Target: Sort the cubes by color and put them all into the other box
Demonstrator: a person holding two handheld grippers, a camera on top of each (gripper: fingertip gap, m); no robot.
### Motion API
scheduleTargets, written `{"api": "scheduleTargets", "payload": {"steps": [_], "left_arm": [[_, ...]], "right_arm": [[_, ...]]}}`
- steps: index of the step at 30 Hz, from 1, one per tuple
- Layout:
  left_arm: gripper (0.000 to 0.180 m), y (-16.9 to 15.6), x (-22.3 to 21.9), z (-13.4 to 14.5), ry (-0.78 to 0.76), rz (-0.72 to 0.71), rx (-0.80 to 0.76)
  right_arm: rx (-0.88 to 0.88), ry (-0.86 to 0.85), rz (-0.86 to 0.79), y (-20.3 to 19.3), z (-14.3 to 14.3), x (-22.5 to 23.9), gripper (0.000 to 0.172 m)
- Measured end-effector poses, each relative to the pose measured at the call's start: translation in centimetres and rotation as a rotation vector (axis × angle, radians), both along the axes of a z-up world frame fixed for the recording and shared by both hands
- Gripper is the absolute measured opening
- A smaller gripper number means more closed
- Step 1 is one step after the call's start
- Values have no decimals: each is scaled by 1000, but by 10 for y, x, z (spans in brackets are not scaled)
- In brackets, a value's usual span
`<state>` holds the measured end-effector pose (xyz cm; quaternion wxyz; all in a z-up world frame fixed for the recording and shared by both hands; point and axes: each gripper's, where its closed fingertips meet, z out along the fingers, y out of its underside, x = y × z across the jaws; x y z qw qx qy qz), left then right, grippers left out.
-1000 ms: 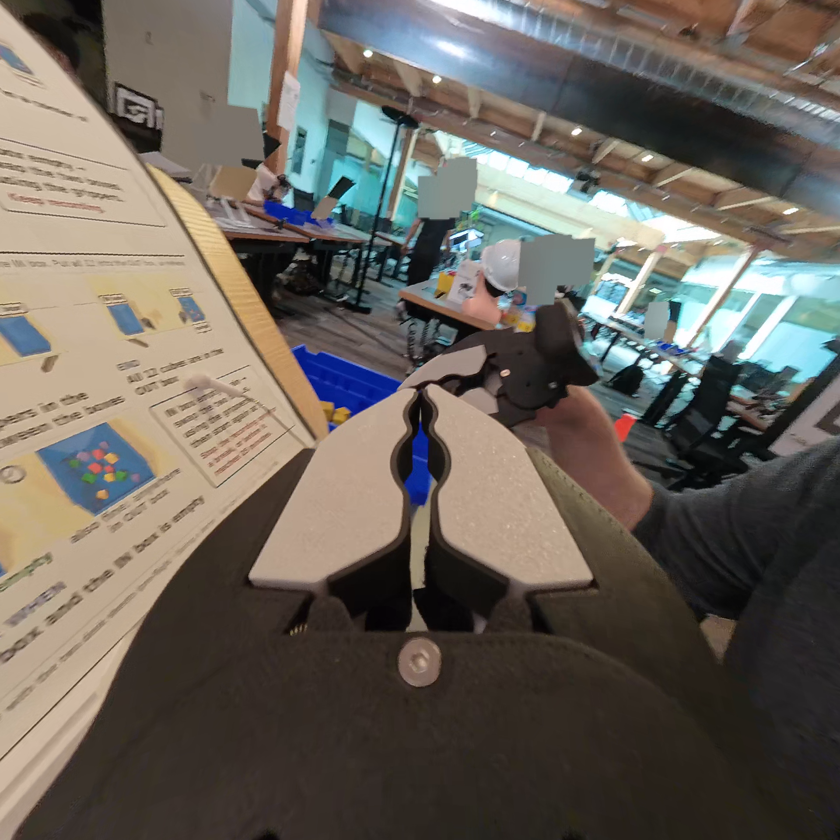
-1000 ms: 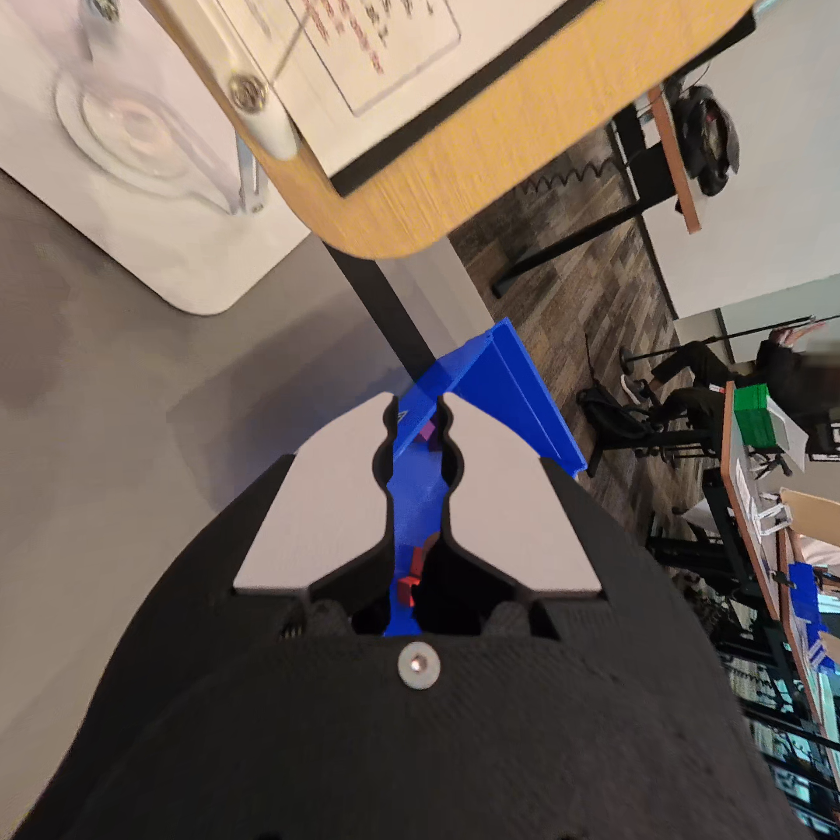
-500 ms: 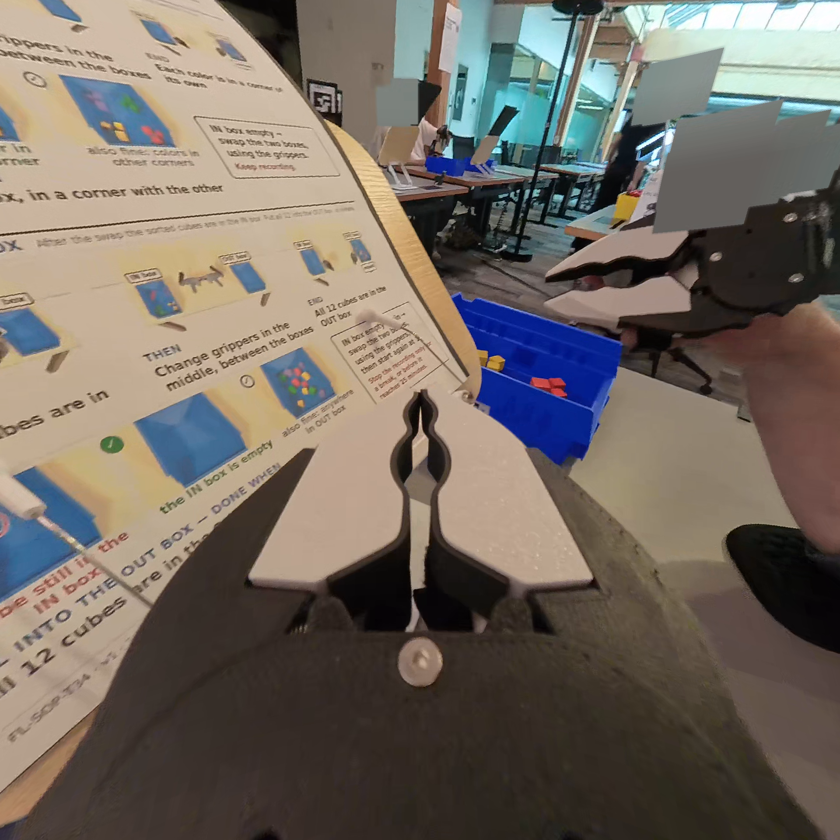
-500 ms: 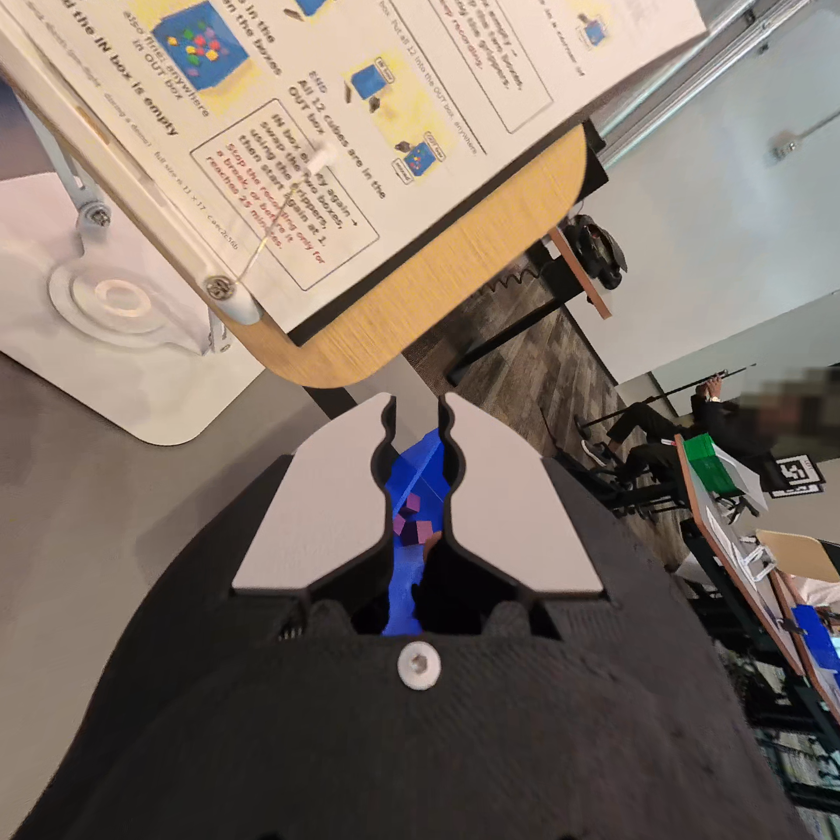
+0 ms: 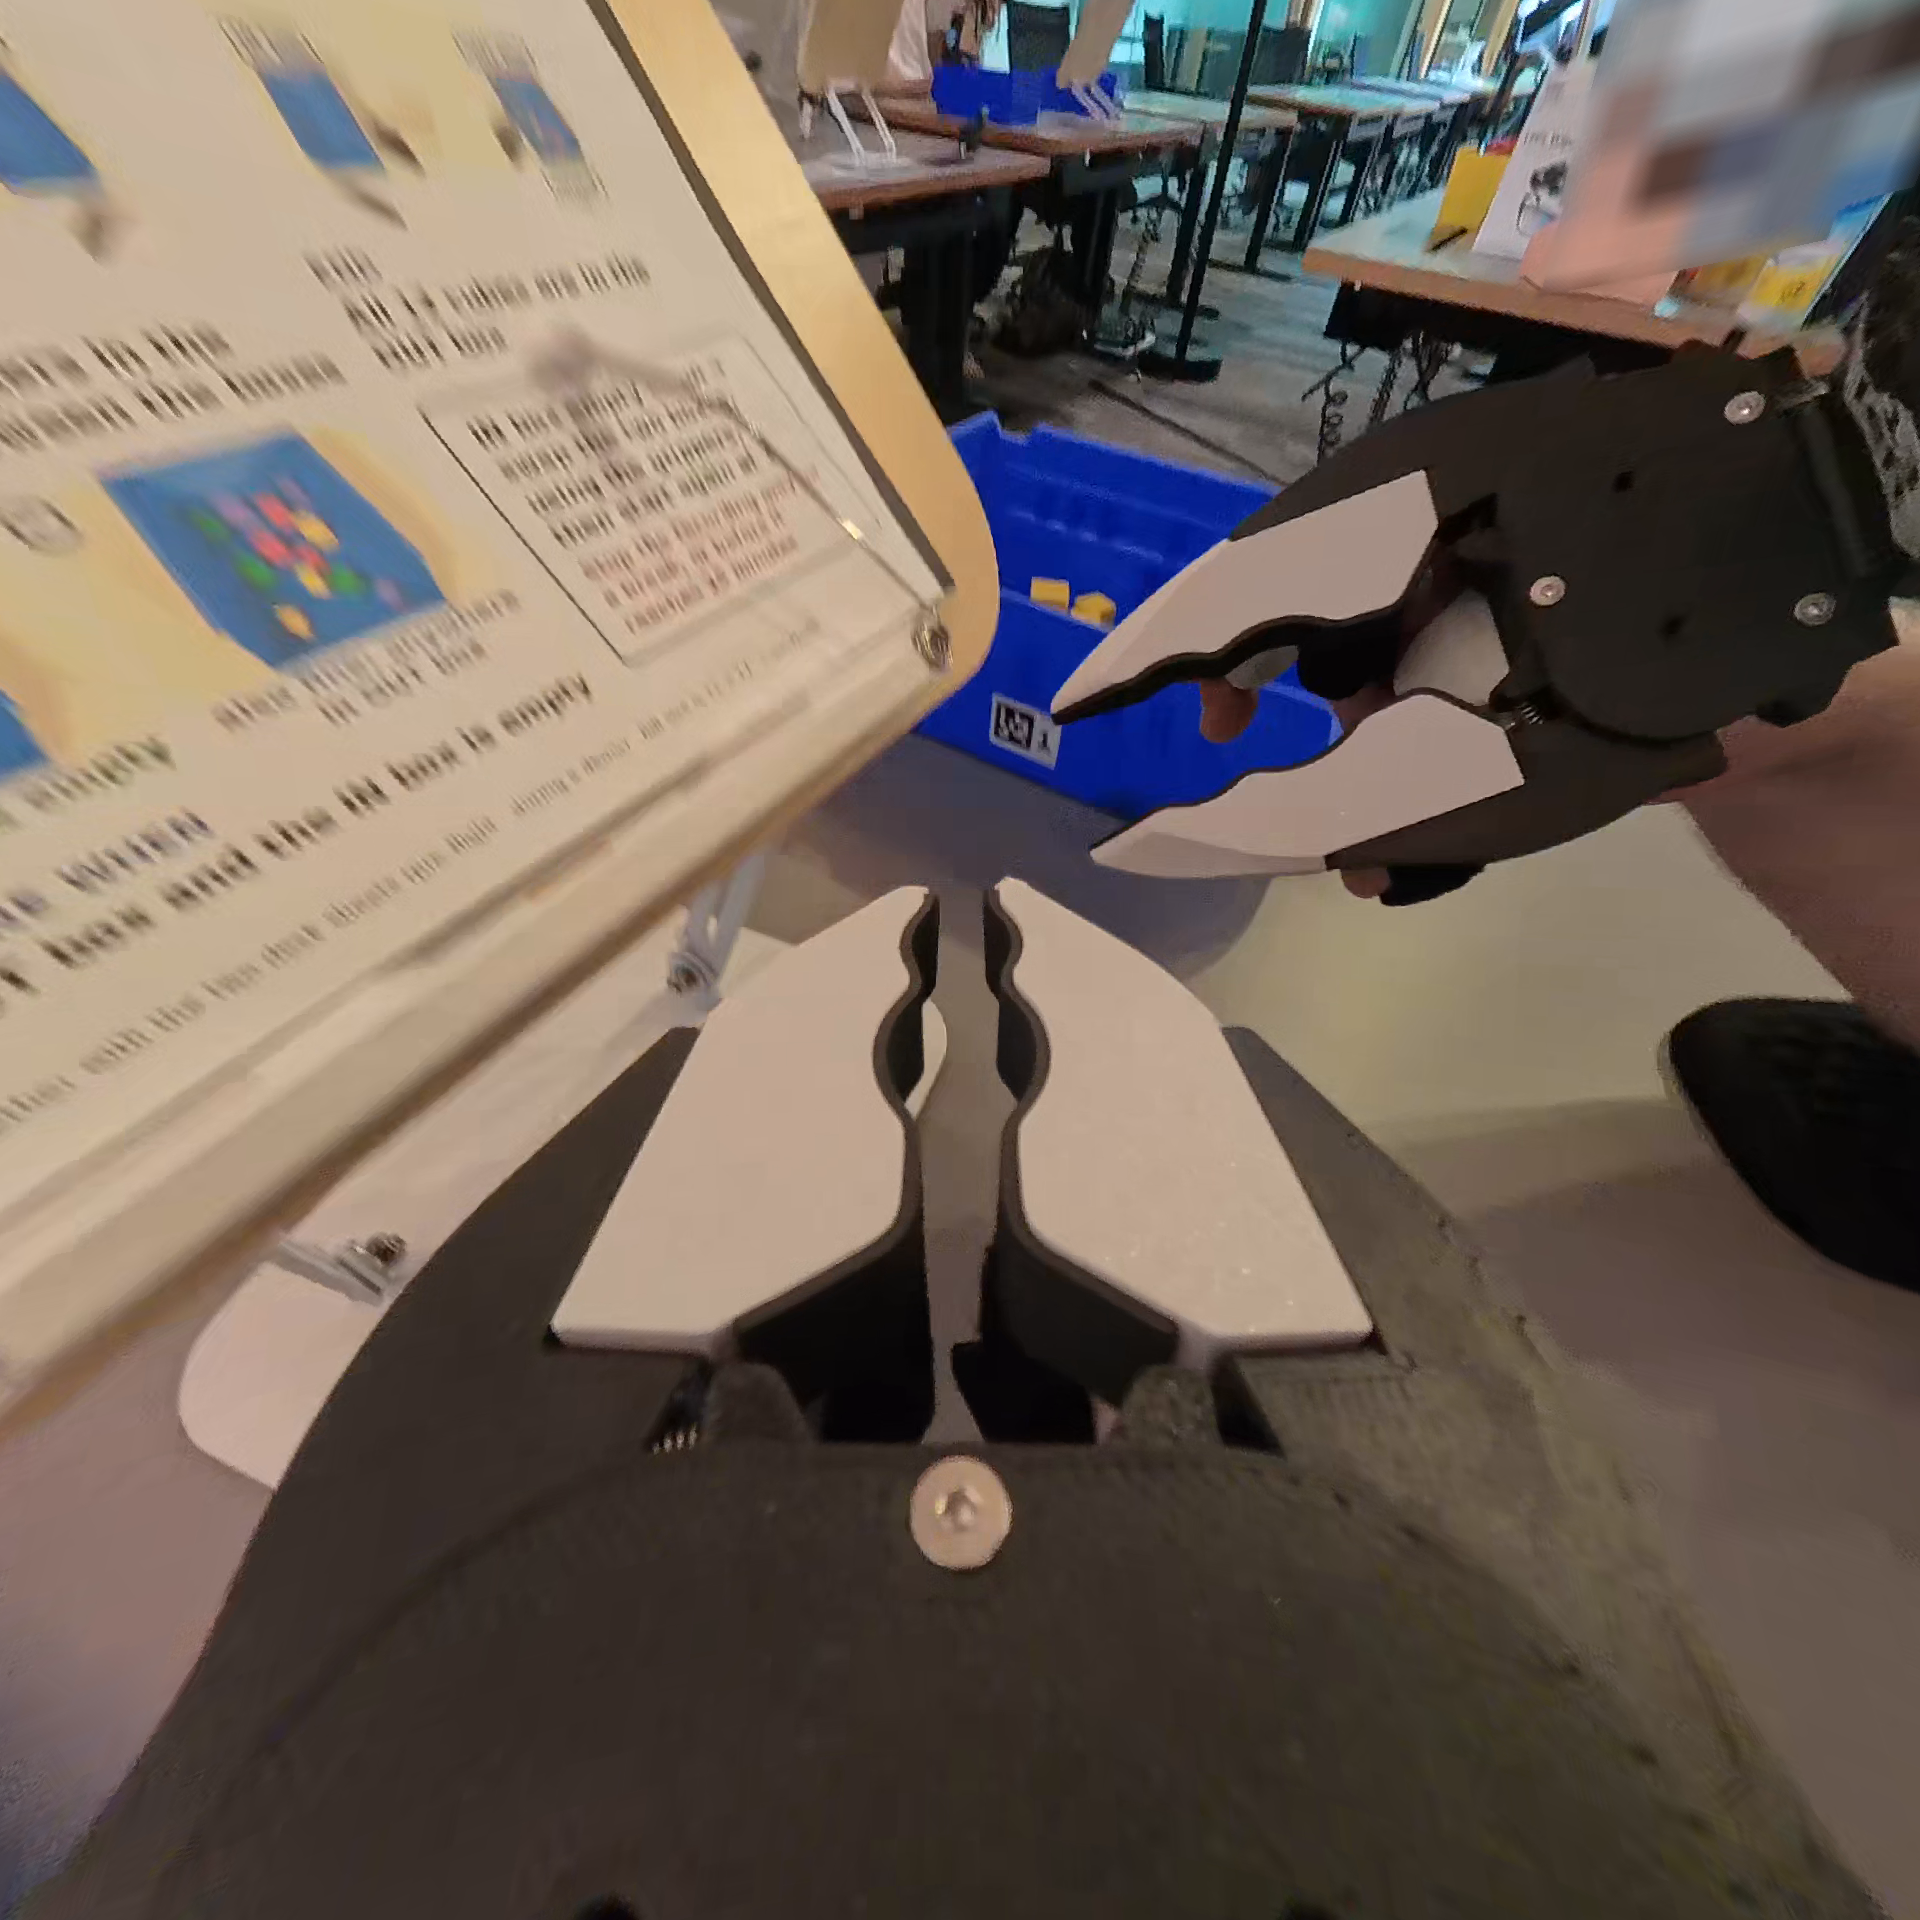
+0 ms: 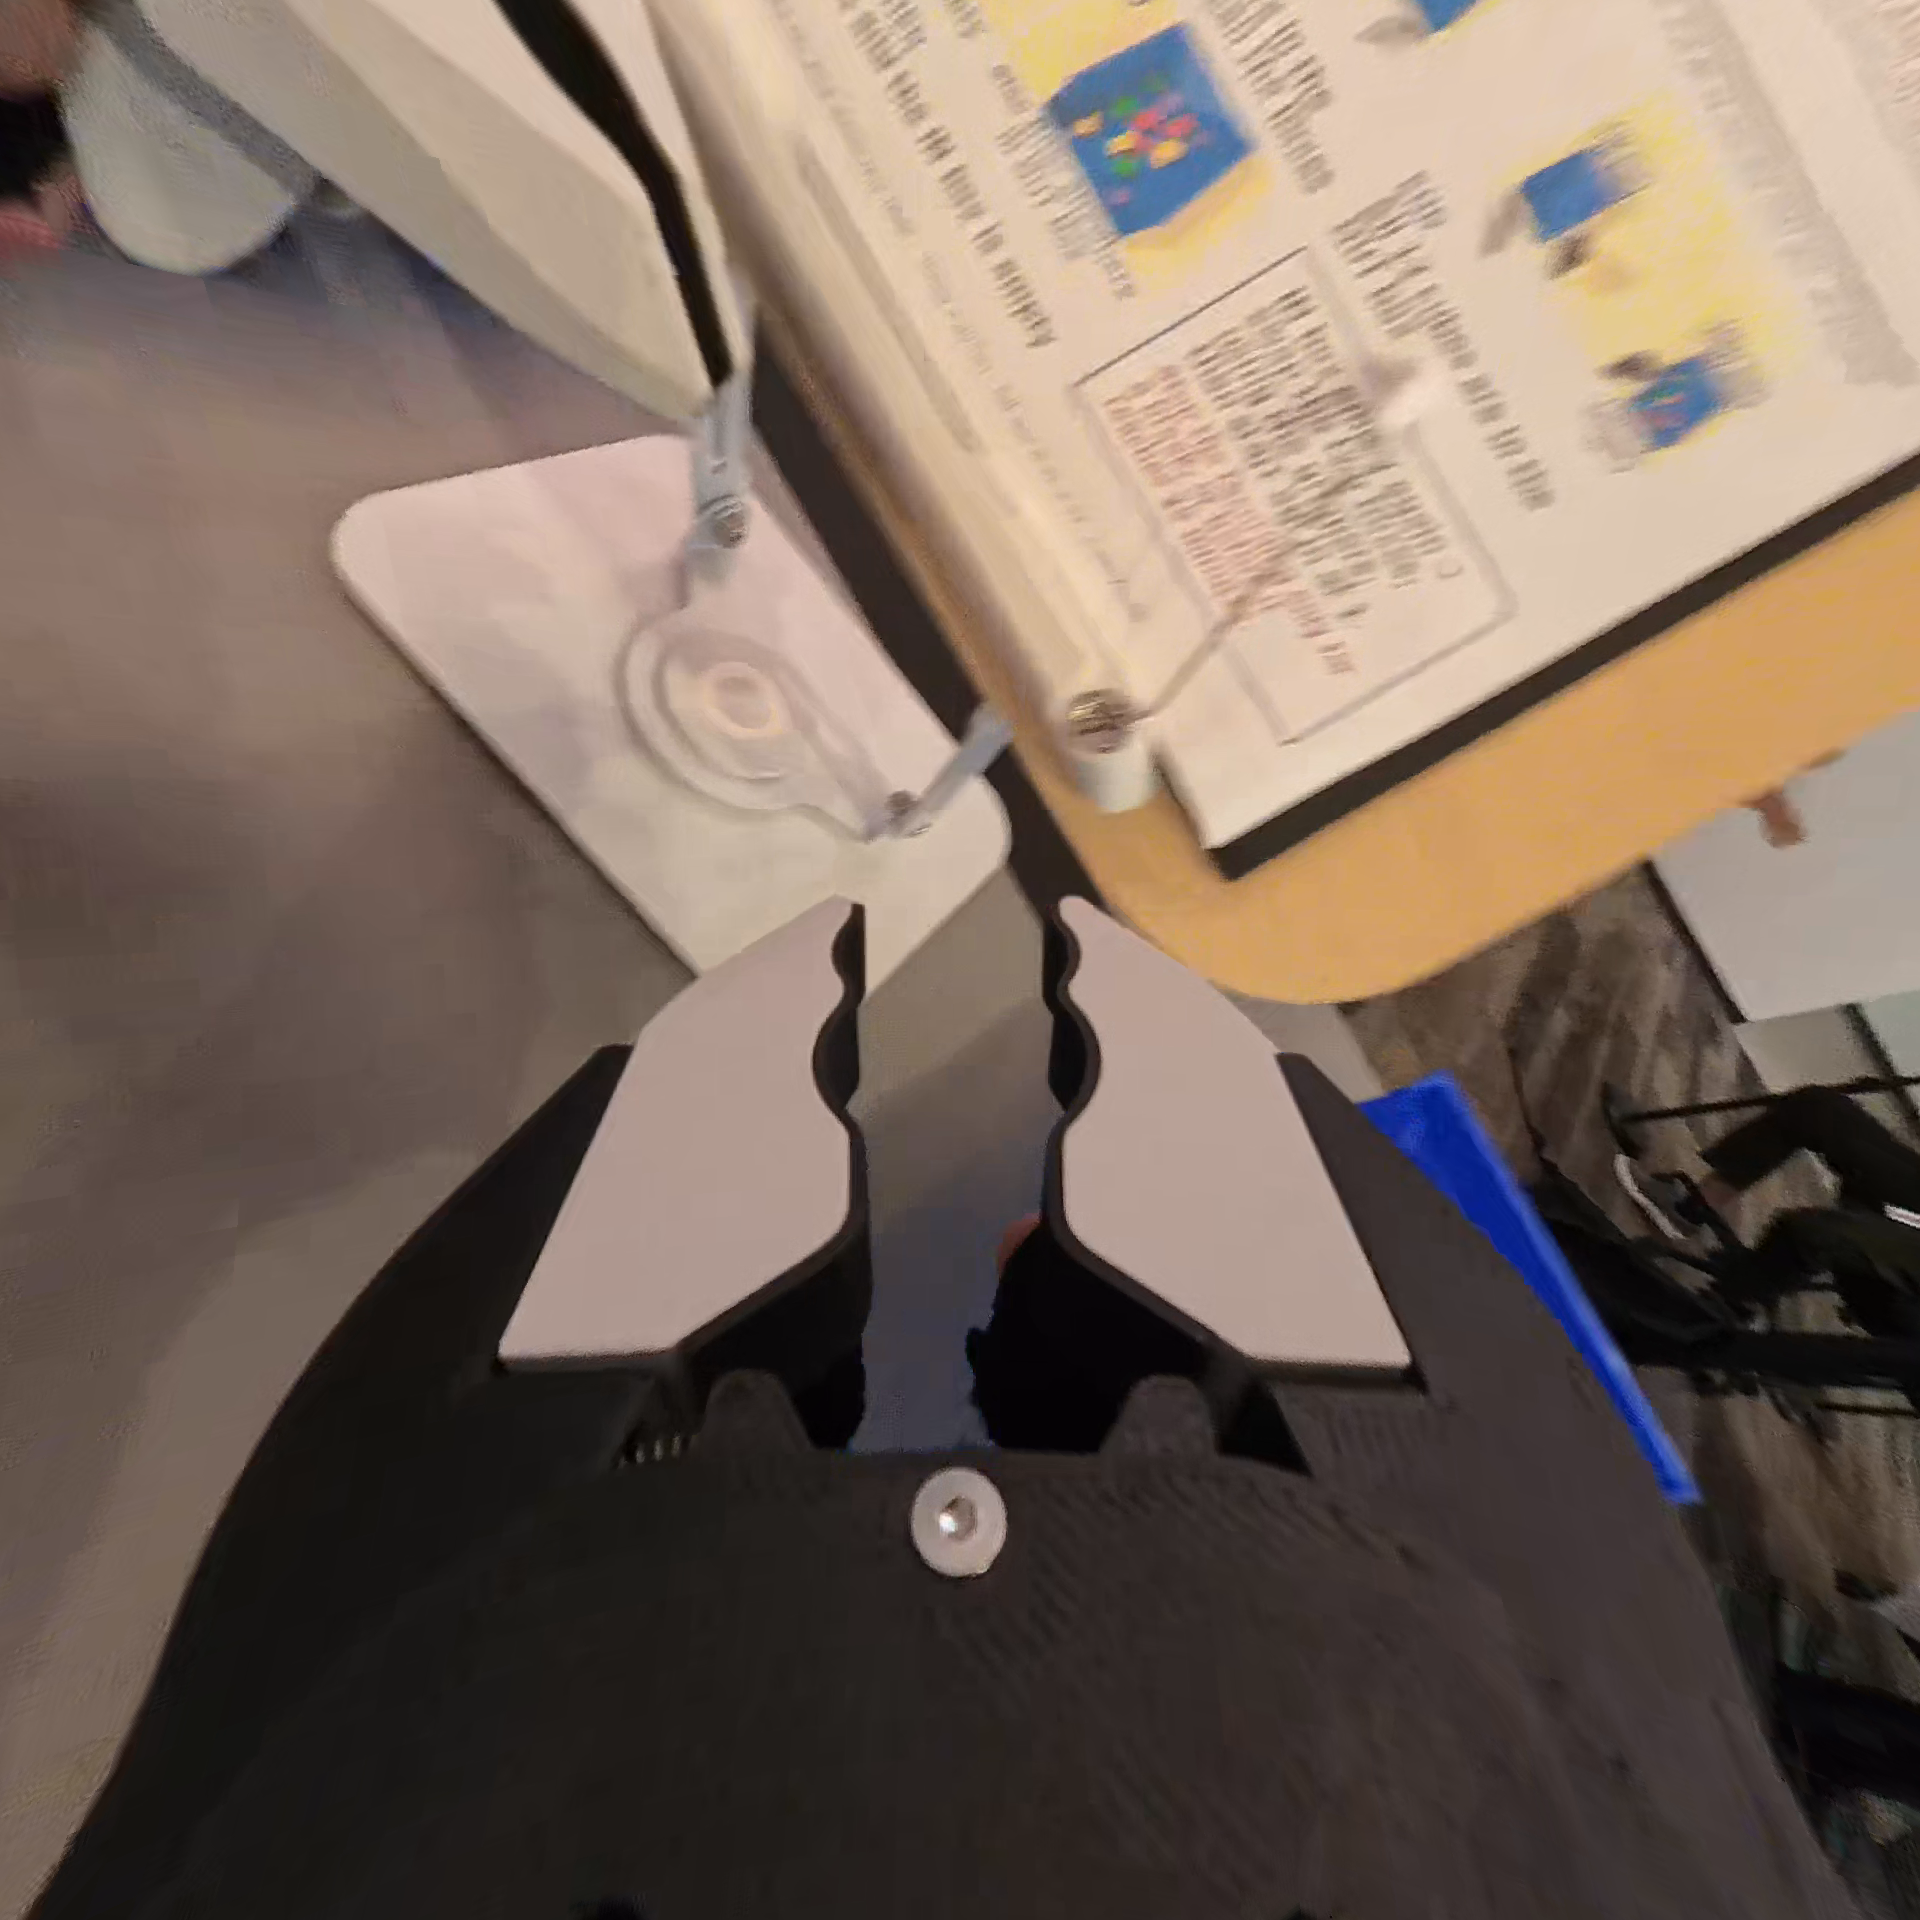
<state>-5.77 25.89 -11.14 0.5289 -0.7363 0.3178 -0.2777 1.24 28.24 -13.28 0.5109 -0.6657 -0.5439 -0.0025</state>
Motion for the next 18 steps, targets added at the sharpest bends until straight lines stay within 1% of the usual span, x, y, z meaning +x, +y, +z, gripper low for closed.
{"api": "scheduleTargets", "payload": {"steps": [2,4,5,7,9,11,13,15,18], "left_arm": [[11,-4,-1,-21,37,12,-16],[14,-7,-2,-38,50,21,-27],[18,-10,-1,-48,48,11,-46],[30,-20,4,-72,75,-30,-100],[34,-31,9,-95,120,-78,-127],[42,-38,14,-113,146,-107,-155],[49,-43,19,-126,174,-143,-188],[56,-43,19,-134,226,-136,-191],[62,-44,19,-143,281,-135,-201]], "right_arm": [[-23,16,1,-7,-20,-4,37],[-73,75,6,-14,-36,-7,39],[-110,101,7,-18,-45,-9,43],[-129,117,1,-20,-60,-9,49],[-141,128,-20,-21,-73,-10,62],[-168,156,-18,-25,-83,-14,68],[-212,167,1,-33,-95,-19,71],[-213,156,0,-37,-104,-20,75],[-231,132,32,-44,-118,-25,75]]}}
